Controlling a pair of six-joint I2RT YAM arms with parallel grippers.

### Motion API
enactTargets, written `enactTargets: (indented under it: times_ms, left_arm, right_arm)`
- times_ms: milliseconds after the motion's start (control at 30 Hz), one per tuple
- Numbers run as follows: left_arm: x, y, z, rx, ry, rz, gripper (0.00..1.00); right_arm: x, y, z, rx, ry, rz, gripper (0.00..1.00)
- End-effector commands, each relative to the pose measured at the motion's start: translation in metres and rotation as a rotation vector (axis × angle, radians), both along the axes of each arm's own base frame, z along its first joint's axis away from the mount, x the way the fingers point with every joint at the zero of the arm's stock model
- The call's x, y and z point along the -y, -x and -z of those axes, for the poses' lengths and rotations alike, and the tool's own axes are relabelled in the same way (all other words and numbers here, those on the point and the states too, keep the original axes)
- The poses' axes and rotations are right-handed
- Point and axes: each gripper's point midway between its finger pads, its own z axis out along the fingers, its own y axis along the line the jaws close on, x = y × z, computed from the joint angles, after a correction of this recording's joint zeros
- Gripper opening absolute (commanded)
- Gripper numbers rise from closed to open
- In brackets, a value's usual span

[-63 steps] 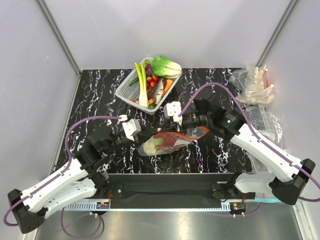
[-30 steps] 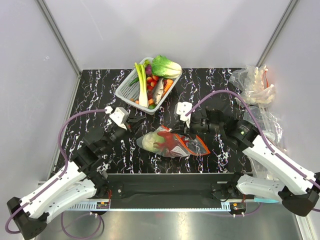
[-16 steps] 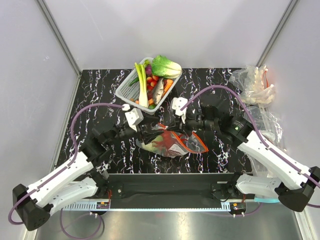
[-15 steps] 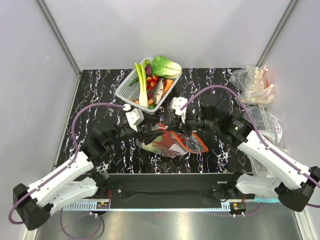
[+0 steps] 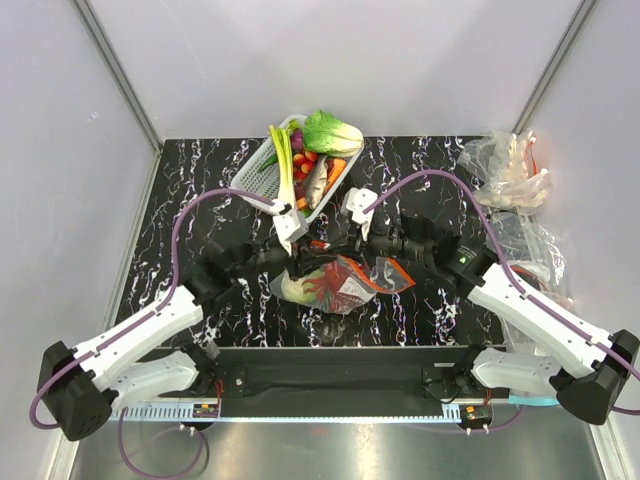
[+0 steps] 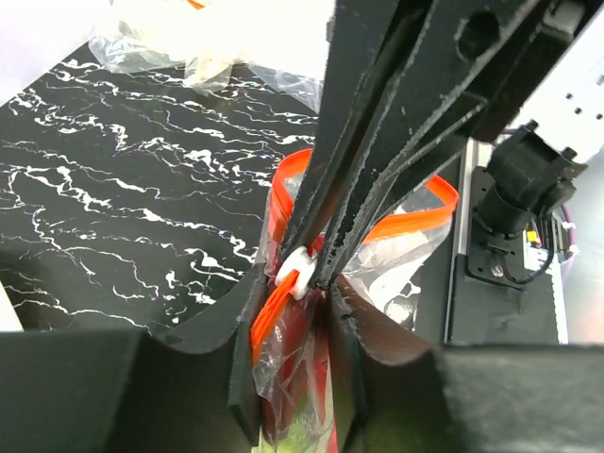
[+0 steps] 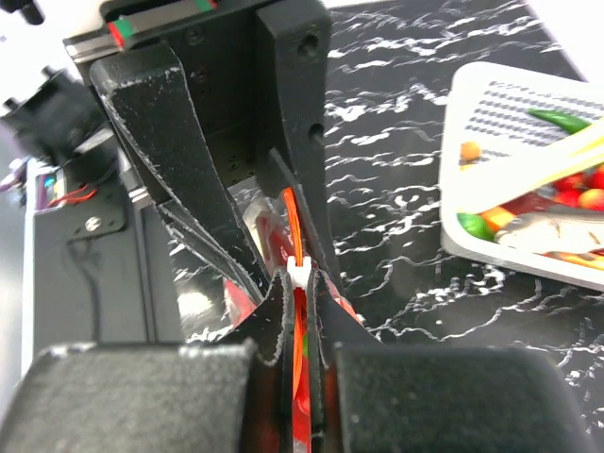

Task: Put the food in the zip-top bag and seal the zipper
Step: Zip the zipper food storage bag at the center of the board.

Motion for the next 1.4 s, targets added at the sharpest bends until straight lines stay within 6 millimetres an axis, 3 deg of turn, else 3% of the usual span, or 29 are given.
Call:
enactTargets:
  times_ms: [0,167,200,267,400,500,533,567,700,767,833,900,1000,1233,1367]
  left_arm:
    - [0.003,-0.008,0.026,-0.041,-0.084,-0.002,0.26]
    - [-0.002,-0.012,0.045,-0.07,-0.101,-0.051,0.12]
    - [-0.004,-0.012,0.048,-0.077,-0.112,-0.058,0.05]
    - [-0.005,-0.01,0.05,-0.065,-0.128,-0.045,0.01]
    - [-0.01,0.001,0.035,-0.019,-0.116,-0.007,0.0]
    - [-0.013,0.007,0.017,0.018,-0.068,-0.004,0.09]
    - [-0.013,0.01,0.015,0.019,-0.055,0.004,0.22]
    - [-0.014,0.015,0.007,0.034,-0.031,0.021,0.25]
    - [-0.014,0.023,-0.01,0.074,0.036,0.048,0.24]
    - [-0.015,0.024,-0.011,0.075,0.04,0.05,0.2]
    - [-0.015,0.024,-0.011,0.071,0.044,0.049,0.23]
    - [-0.015,0.025,-0.012,0.067,0.041,0.052,0.37]
    - [-0.015,0.027,-0.017,0.053,0.059,0.051,0.49]
    - [-0.023,0.029,-0.039,0.094,0.104,0.023,0.54]
    - [-0.027,0.026,-0.051,0.119,0.127,-0.013,0.47]
  right_arm:
    - [-0.002,0.006,0.021,-0.073,-0.01,0.006,0.0]
    - [-0.003,0.003,0.044,-0.099,-0.008,0.032,0.0]
    - [-0.002,0.0,0.041,-0.083,-0.018,0.046,0.0]
    - [0.001,-0.004,0.038,-0.064,-0.01,0.067,0.0]
    - [0.011,-0.017,0.015,0.004,0.011,0.135,0.0]
    - [0.017,-0.018,0.002,0.039,0.025,0.148,0.0]
    - [0.018,-0.018,-0.002,0.048,0.026,0.146,0.0]
    - [0.019,-0.016,-0.002,0.042,0.034,0.142,0.0]
    - [0.015,-0.007,-0.016,0.018,0.014,0.1,0.0]
    - [0.015,-0.006,-0.016,0.003,0.01,0.098,0.0]
    - [0.015,-0.004,-0.013,-0.005,0.011,0.096,0.0]
    - [0.016,-0.005,-0.015,0.002,0.005,0.101,0.0]
    - [0.014,-0.001,-0.022,0.003,0.004,0.082,0.0]
    - [0.012,0.001,-0.032,-0.009,0.037,0.052,0.0]
    - [0.01,0.006,-0.038,-0.013,0.032,0.025,0.0]
